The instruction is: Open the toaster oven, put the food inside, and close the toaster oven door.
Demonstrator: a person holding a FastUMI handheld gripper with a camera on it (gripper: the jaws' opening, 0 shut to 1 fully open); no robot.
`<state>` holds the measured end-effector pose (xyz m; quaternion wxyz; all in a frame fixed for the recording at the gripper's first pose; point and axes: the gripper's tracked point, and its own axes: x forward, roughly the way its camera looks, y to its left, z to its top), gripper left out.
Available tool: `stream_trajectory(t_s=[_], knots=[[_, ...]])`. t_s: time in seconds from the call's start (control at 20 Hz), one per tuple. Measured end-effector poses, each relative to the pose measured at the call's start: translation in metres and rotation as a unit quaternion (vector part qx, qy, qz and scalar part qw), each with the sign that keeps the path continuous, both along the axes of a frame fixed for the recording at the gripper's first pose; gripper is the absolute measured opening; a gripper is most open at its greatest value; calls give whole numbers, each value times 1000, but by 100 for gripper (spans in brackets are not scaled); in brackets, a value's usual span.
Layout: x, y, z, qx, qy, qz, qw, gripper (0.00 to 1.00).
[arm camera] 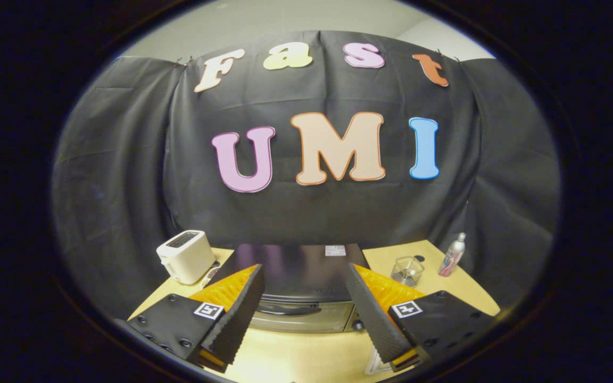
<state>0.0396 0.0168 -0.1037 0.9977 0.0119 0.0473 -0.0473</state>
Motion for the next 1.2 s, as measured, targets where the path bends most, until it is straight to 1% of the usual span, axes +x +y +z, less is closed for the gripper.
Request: stream_trajectory(t_s=[0.2,0.4,0.6,0.75,0.95,1.05,1.2], knots=[[10,0,-31,2,24,-15,1000,99],[25,-2,-52,8,31,-27,999,99],[43,7,-78,11,32,-17,999,99],[62,21,-95,1,46,-3,999,98],[79,36,-115,3,63,17,998,98],[79,30,-114,-1,51,3,999,97],[76,29,-117,24,34,-4,999,97]])
